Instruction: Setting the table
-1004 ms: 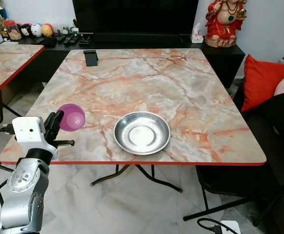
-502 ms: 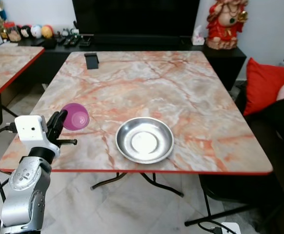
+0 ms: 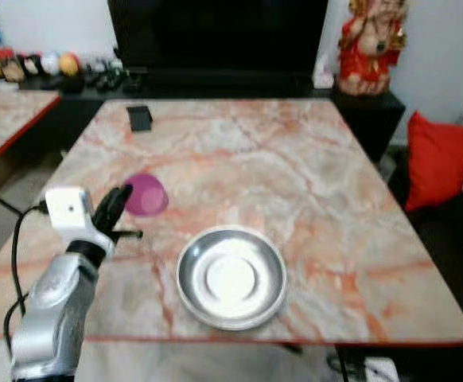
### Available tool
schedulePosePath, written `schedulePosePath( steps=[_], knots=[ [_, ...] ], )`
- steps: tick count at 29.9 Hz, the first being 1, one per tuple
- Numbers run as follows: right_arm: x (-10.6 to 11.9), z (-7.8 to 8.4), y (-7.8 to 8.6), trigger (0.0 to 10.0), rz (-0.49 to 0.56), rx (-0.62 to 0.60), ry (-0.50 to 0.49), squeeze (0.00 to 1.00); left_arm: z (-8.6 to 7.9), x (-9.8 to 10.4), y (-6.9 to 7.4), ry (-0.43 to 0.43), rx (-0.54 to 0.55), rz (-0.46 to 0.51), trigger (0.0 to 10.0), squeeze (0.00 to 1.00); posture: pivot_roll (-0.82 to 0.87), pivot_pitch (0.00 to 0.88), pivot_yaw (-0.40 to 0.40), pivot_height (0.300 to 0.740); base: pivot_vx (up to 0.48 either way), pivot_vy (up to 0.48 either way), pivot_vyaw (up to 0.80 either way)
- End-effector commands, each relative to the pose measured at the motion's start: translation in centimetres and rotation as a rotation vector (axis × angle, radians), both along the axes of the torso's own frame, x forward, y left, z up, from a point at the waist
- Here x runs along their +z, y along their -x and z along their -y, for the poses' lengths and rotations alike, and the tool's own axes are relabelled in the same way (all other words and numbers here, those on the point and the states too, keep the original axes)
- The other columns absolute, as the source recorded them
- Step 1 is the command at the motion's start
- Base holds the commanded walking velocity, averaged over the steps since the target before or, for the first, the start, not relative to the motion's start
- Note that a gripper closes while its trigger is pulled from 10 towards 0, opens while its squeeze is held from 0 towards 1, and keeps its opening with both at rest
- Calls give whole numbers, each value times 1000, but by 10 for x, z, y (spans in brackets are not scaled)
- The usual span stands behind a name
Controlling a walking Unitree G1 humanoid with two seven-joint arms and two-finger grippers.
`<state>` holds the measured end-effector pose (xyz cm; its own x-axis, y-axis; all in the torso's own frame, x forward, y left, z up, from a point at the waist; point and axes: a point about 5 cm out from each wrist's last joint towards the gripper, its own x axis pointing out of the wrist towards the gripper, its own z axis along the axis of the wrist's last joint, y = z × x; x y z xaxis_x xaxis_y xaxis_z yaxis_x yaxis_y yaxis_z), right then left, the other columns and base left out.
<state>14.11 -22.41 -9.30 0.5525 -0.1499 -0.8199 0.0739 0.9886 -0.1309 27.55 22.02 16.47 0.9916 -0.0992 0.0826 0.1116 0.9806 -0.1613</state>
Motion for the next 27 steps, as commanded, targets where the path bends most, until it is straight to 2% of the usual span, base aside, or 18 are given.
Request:
schedulePosePath(
  steps=[1, 3, 5, 10, 19, 21, 24, 27],
  knots=[
    [0, 9, 6, 10000, -18, -15, 17, 0, 3, 2, 0, 29, -50, -23, 10000, 0, -5, 0, 2, 740, 0, 0, 0],
    [0, 9, 6, 10000, -19, -13, 17, 0, 5, -1, 0, 35, -79, -63, 10000, 0, 3, 0, 1, 740, 0, 0, 0],
    [-1, 8, 6, 10000, -26, 1, 18, 0, 13, -13, 2, 50, -156, -153, 10000, 0, 2, 0, 3, 740, 0, 0, 0],
    [-1, 8, 6, 10000, -24, -4, 15, 0, 13, -19, 0, 51, -119, -211, 10000, 0, -6, 0, 10, 740, 0, 0, 0],
    [-1, 7, 7, 10000, -27, -3, 15, 0, 7, -6, -15, -5, -18, -193, 10000, 0, -14, 0, 14, 740, 0, 0, 0],
    [-1, 7, 7, 10000, -27, -2, 15, 0, 7, -3, -19, 10, 5, -180, 10000, 0, -17, 0, 15, 740, 0, 0, 0],
    [-1, 7, 7, 10000, -26, -4, 15, 0, 7, -4, -21, 13, 21, -193, 10000, 0, -16, 0, 14, 740, 0, 0, 0],
    [-1, 7, 7, 10000, -27, -3, 15, 0, 6, -12, -25, 2, 46, -252, 10000, 0, -15, 0, 14, 740, 0, 0, 0]
  ],
)
